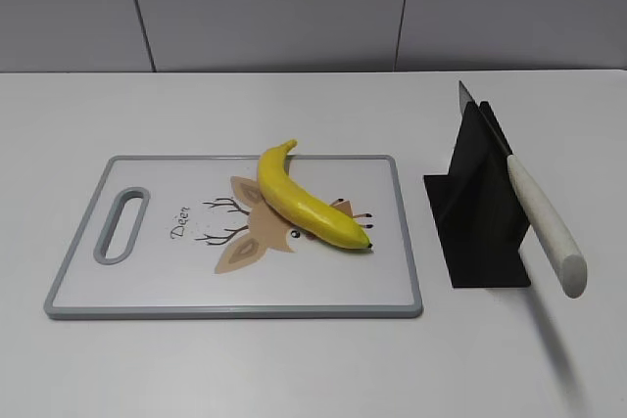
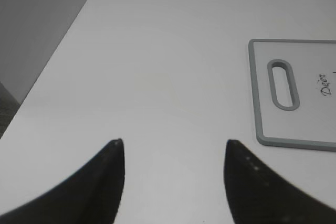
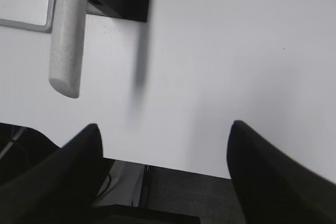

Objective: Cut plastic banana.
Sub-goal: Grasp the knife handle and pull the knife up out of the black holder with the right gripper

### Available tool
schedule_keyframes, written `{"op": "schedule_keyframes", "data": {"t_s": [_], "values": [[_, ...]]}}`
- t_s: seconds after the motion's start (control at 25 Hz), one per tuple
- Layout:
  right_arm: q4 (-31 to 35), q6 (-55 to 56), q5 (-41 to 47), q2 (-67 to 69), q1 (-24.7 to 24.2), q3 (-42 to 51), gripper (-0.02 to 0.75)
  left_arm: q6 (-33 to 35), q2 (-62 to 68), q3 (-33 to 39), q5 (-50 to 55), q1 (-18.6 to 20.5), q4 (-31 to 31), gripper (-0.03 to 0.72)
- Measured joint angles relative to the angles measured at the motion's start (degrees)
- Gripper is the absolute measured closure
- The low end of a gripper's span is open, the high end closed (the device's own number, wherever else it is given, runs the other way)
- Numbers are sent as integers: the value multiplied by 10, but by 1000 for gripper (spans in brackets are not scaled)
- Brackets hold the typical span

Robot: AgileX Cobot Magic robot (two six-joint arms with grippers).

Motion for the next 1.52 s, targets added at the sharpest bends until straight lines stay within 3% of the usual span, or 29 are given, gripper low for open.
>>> {"op": "schedule_keyframes", "data": {"t_s": [0.32,0.64,1.4,1.52], "values": [[1,8,-1,130,93,-67,164,0,0,0,0,0,0,98],[-14,42,-2,241,154,-102,205,0,0,0,0,0,0,98],[-31,102,-44,389,158,-103,218,0,0,0,0,0,0,99],[-31,103,-43,389,158,-103,283,0,0,0,0,0,0,107]]}}
